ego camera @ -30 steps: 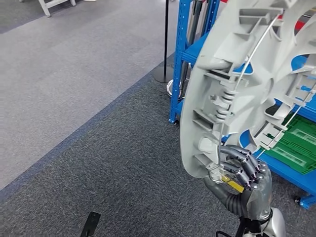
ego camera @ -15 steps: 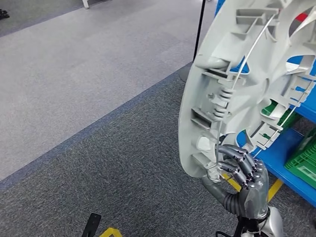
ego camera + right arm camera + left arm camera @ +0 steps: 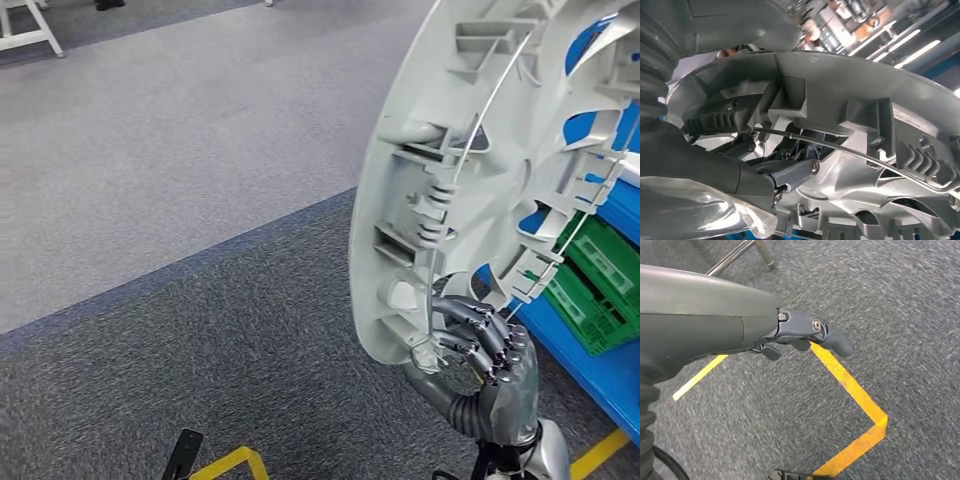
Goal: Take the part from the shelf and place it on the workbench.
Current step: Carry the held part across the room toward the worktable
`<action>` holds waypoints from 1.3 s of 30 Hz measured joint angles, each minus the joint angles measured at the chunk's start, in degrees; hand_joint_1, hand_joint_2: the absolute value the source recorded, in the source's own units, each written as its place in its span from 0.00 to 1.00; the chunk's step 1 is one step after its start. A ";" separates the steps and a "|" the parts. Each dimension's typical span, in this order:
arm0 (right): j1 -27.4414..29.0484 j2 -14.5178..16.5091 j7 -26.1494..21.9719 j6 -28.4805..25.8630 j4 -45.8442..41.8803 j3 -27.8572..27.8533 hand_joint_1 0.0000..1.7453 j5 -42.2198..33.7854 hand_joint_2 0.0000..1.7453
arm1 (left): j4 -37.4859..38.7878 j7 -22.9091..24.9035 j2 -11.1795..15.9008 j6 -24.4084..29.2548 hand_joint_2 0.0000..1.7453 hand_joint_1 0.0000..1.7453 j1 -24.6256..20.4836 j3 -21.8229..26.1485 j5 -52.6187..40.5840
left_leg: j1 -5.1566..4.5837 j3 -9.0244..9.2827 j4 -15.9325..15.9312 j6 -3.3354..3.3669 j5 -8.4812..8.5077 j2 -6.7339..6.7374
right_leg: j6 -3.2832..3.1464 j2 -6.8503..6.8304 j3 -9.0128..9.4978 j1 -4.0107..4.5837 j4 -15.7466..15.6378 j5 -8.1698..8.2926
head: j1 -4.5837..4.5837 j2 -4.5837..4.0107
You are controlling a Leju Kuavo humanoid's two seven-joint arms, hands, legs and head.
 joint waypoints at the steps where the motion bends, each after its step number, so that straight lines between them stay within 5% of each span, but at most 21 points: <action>1: -0.09 0.01 -0.02 0.05 0.03 0.08 1.00 -0.04 1.00 | 0.01 0.04 -0.09 -0.04 1.00 0.00 -0.01 0.00 -0.04 | 0.10 -0.26 0.07 -0.31 0.04 -0.58 | -0.09 0.61 0.60 0.02 -1.11 -0.01 | -0.03 0.01; 3: -0.26 0.02 -0.04 0.09 0.08 0.25 1.00 -0.10 1.00 | 0.02 0.39 -0.06 -0.03 1.00 0.00 0.13 0.00 -0.17 | 0.27 -0.63 0.01 -1.08 0.22 -1.66 | -0.34 -0.20 0.95 0.01 -1.54 -0.05 | -0.04 0.01; 4: -0.33 0.04 -0.04 0.08 0.09 0.29 1.00 -0.12 1.00 | 0.02 0.60 -0.04 0.00 1.00 0.00 0.26 -0.01 -0.26 | 0.19 -0.76 0.29 -1.43 -0.05 -1.13 | -0.63 -0.84 1.15 -0.10 -1.80 0.04 | -0.15 0.01; 7: -0.49 0.20 -0.02 0.05 0.10 0.31 1.00 -0.17 1.00 | 0.02 0.97 0.09 0.11 1.00 0.00 0.27 -0.01 -0.44 | 0.05 -3.65 6.82 -2.40 -4.01 3.64 | -1.35 -3.16 1.78 -0.32 -2.39 0.10 | -0.80 0.00; 9: -0.49 0.27 -0.04 0.06 0.14 0.33 1.00 -0.08 1.00 | 0.02 1.19 0.19 0.17 1.00 0.00 0.19 0.00 -0.47 | 0.44 -7.01 13.90 -2.90 -6.99 5.10 | -1.43 -4.76 1.91 -0.24 -2.36 -0.09 | -0.93 0.00; 10: -0.47 0.27 -0.05 0.07 0.18 0.37 1.00 -0.03 1.00 | 0.02 1.30 0.23 0.19 1.00 0.00 0.24 0.00 -0.47 | 0.62 -7.81 15.57 -3.07 -7.18 5.31 | -1.40 -5.54 1.99 -0.23 -2.35 -0.21 | -0.93 0.00; 12: -0.48 0.28 -0.02 0.06 0.25 0.45 1.00 0.14 1.00 | 0.02 1.51 0.33 0.20 1.00 0.00 0.35 -0.01 -0.49 | 0.82 -6.08 12.16 -3.17 -4.32 5.84 | -1.17 -6.96 2.36 -0.24 -2.33 -0.52 | -0.94 0.00; 14: -0.52 0.29 0.09 -0.06 0.27 0.48 1.00 0.60 1.00 | 0.02 1.68 0.45 0.22 1.00 0.00 0.31 -0.01 -0.63 | 0.48 -2.10 4.16 -2.82 -0.79 8.21 | -0.70 -8.18 2.92 -0.08 -2.29 -0.97 | -0.97 0.00; 16: -0.65 0.30 0.16 -0.25 0.27 0.44 1.00 1.07 1.00 | 0.02 1.73 0.50 0.31 1.00 0.00 0.14 -0.01 -0.74 | -0.07 -0.31 0.16 -2.01 0.08 10.10 | -0.15 -9.26 3.21 0.27 -2.24 -1.35 | -0.95 0.01; 18: -0.98 0.30 0.15 -0.30 0.26 0.42 1.00 1.22 1.00 | 0.02 1.49 0.52 0.38 1.00 0.00 0.02 0.02 -0.62 | -0.27 -0.50 -0.08 -1.16 -0.08 9.34 | 0.38 -10.49 3.48 0.44 -2.42 -1.55 | -0.93 0.01; 19: -1.25 0.29 0.14 -0.23 0.24 0.42 1.00 1.17 1.00 | 0.01 1.26 0.51 0.36 1.00 0.00 0.00 0.05 -0.52 | -0.17 -0.46 -0.23 -0.79 0.00 8.69 | 0.67 -10.53 3.56 0.37 -2.37 -1.85 | -0.91 0.00; 21: -1.78 0.28 0.15 -0.01 0.15 0.39 1.00 0.93 1.00 | 0.00 0.72 0.51 0.18 1.00 0.00 -0.28 0.11 -0.34 | 0.16 -0.27 -0.59 0.02 0.25 7.38 | 1.09 -8.12 2.44 0.17 0.40 -3.89 | -0.68 0.01; 24: -1.99 0.28 0.20 0.26 0.10 0.50 1.00 0.65 1.00 | 0.00 0.43 0.08 -0.47 1.00 0.00 -0.80 0.14 -0.64 | 0.22 -0.26 -0.63 0.63 0.28 5.13 | 1.23 -4.06 -3.49 0.08 12.32 -9.21 | -0.33 0.00; 26: -1.92 0.28 0.25 0.27 0.12 0.68 1.00 0.62 1.00 | 0.00 0.62 -0.39 -0.66 1.00 0.00 -0.76 0.13 -1.14 | 0.11 -0.13 -0.57 0.67 0.25 3.41 | 1.07 -3.65 -5.42 0.14 15.05 -8.81 | -0.34 0.00; 28: -1.87 0.28 0.27 0.20 0.12 0.77 1.00 0.61 1.00 | 0.00 0.77 -0.63 -0.64 1.00 0.00 -0.66 0.10 -1.79 | 0.07 0.12 -0.48 0.58 0.18 1.73 | 0.63 -2.85 -3.13 0.13 8.88 -4.24 | -0.32 0.00; 30: -1.78 0.28 0.27 0.03 0.10 0.78 1.00 0.61 1.00 | 0.00 1.11 -0.64 -0.50 1.00 0.00 -0.66 0.03 -2.61 | -0.01 0.10 -0.24 0.28 0.05 0.23 | 0.18 -0.54 0.28 0.00 1.39 -1.03 | -0.35 0.00; 33: -1.45 0.30 0.10 -0.31 0.00 0.87 1.00 0.42 1.00 | 0.02 2.82 -0.22 0.41 1.00 0.00 -0.36 0.01 -2.91 | 0.22 -0.61 -0.05 -0.67 0.25 -1.62 | 0.04 0.16 2.14 -0.04 -1.83 -0.92 | -0.42 0.00; 34: -1.43 0.31 0.10 -0.33 -0.04 0.92 1.00 0.44 1.00 | 0.02 3.31 0.08 0.74 1.00 0.00 -0.13 0.04 -2.73 | 0.26 -0.73 -0.02 -1.04 0.22 -1.61 | -0.11 -0.43 2.23 -0.10 -1.97 -0.85 | -0.40 0.00; 36: -1.60 0.34 0.33 -0.14 -0.13 0.96 1.00 0.61 1.00 | 0.02 3.13 0.67 1.65 1.00 0.00 0.07 0.14 -2.25 | 0.04 -1.61 2.00 -1.85 -1.22 0.94 | -0.65 -1.80 2.64 -0.33 -2.43 -0.75 | -0.78 0.00; 38: -2.15 0.38 0.51 0.64 -0.21 0.98 1.00 0.21 1.00 | 0.02 1.38 0.91 2.90 1.00 0.00 -0.15 0.54 -1.38 | 0.12 -4.68 8.58 -2.58 -4.63 4.33 | -1.05 -3.36 2.91 -0.29 -2.54 -0.87 | -1.20 0.00; 39: -2.68 0.40 0.51 1.29 -0.24 1.04 1.00 -0.13 1.00 | 0.02 0.27 0.86 3.33 1.00 0.00 -0.28 0.92 -0.85 | 0.30 -6.64 12.60 -2.86 -6.22 4.98 | -1.11 -4.14 2.96 -0.24 -2.51 -0.96 | -1.25 0.00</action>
